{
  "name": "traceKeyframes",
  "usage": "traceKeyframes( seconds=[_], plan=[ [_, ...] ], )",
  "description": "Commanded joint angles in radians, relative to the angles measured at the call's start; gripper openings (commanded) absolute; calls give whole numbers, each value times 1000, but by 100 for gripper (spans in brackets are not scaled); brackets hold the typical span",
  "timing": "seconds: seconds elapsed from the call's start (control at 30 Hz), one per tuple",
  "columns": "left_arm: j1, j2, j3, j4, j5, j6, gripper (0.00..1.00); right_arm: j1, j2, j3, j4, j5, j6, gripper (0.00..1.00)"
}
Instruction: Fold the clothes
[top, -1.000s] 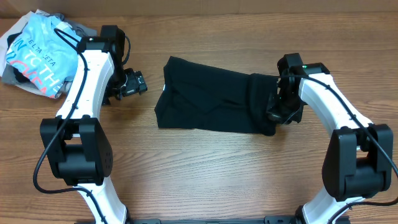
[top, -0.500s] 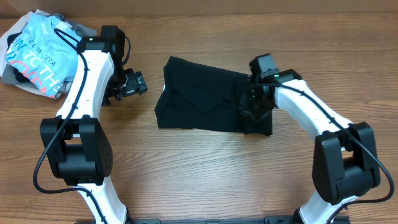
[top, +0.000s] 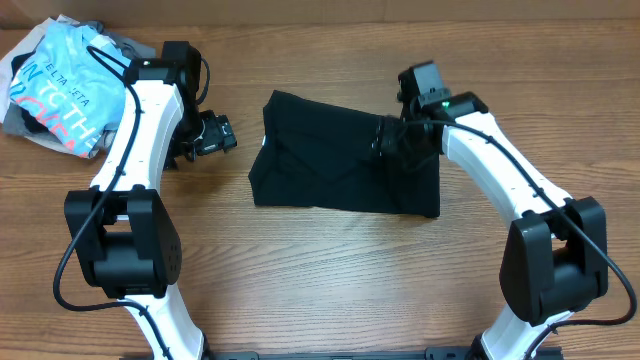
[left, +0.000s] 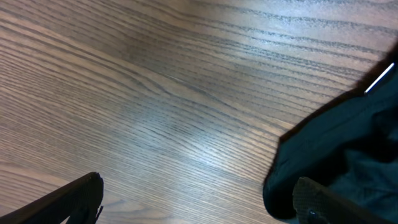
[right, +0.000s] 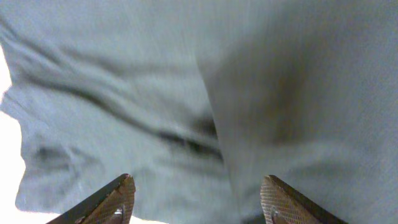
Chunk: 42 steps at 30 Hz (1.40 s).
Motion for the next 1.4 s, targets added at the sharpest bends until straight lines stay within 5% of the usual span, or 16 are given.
traceKeyframes(
  seconds=[0.0,0.53,0.83,1.03,1.2,1.37],
  plan=[
    [5,10,9,3,9,0,100,-3,-2,27,1,99,-58,70],
    [5,10,9,5,11,0,100,71,144,27,74,287,-43,75],
    [6,10,9,8,10,0,100,81,157,27,107,330,4,45],
    [6,10,9,12,10,0,100,82,173,27,86,346,-2,77],
    [5,10,9,18,10,0,100,95,196,27,80,373,-27,77],
    [6,10,9,18,11,0,100,114,203,27,81,391,-26,64]
  ],
)
